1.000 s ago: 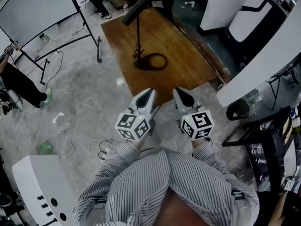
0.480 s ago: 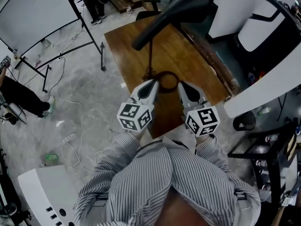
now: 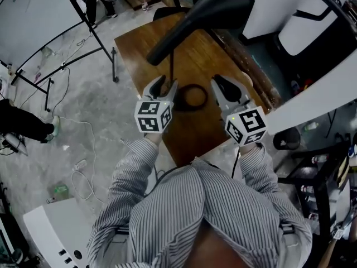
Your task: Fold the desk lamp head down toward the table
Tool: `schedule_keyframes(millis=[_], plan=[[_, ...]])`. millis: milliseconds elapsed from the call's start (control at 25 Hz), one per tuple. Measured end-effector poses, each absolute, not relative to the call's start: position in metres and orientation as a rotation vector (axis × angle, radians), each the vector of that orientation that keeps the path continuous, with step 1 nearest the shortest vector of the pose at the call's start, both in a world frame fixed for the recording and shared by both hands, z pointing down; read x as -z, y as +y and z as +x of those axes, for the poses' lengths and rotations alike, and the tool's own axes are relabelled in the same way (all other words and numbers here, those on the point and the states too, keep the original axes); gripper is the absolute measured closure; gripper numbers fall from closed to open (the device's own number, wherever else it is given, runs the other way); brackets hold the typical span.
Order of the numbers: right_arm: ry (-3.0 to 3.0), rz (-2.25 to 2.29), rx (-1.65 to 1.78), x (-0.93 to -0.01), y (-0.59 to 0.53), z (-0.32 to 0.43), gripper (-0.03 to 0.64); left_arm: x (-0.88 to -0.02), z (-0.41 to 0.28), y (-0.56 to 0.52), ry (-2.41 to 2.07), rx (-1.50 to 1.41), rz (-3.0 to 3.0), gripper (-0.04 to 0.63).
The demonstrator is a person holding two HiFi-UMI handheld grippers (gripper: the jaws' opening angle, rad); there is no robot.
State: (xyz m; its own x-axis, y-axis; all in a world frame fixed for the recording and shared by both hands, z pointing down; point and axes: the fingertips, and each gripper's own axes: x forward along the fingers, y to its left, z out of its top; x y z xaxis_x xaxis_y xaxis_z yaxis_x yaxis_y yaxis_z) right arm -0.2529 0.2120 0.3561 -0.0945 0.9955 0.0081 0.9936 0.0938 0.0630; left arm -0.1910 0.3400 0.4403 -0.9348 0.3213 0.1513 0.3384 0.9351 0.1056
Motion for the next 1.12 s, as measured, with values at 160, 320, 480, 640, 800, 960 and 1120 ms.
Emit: schedule_keyframes(millis=[160,320,480,640,800,960,1120], plan=[[2.234,2.071,-0.133,-0.329,0.216,-0.269,0.539,-0.449,-0.206,0.352,-2.935,0.194,-0.529,0.402],[2.178,2.028,-0.138,-0.296,0.217,-0.29,0.519,-0.454,-0.221,0.357,-2.935,0.224,-0.538,0.405],[2.15,1.988,-0.127,-0.262,0.218,-0.319,0.491,-0.455,-0.236,0.358,-2.899,0.211,-0.547,0.483],[2.079,1.971,-0.146,-0.235,0.222,-0.327,0.47,-0.458,-0.235,0.36,-2.883,0.189,-0.561,0.523],[1.999,1.955,-0.148,-0.21,0.228,-0.325,0.469,-0.459,-0.234,0.362,-2.883,0.17,-0.564,0.529],[1.944,1.93,-0.148,-0.201,0.229,-0.316,0.503,-0.459,-0.233,0.362,-2.883,0.182,-0.579,0.529],[1.935,1.953,-0.09,-0.204,0.228,-0.318,0.521,-0.461,-0.236,0.362,-2.883,0.189,-0.579,0.529]])
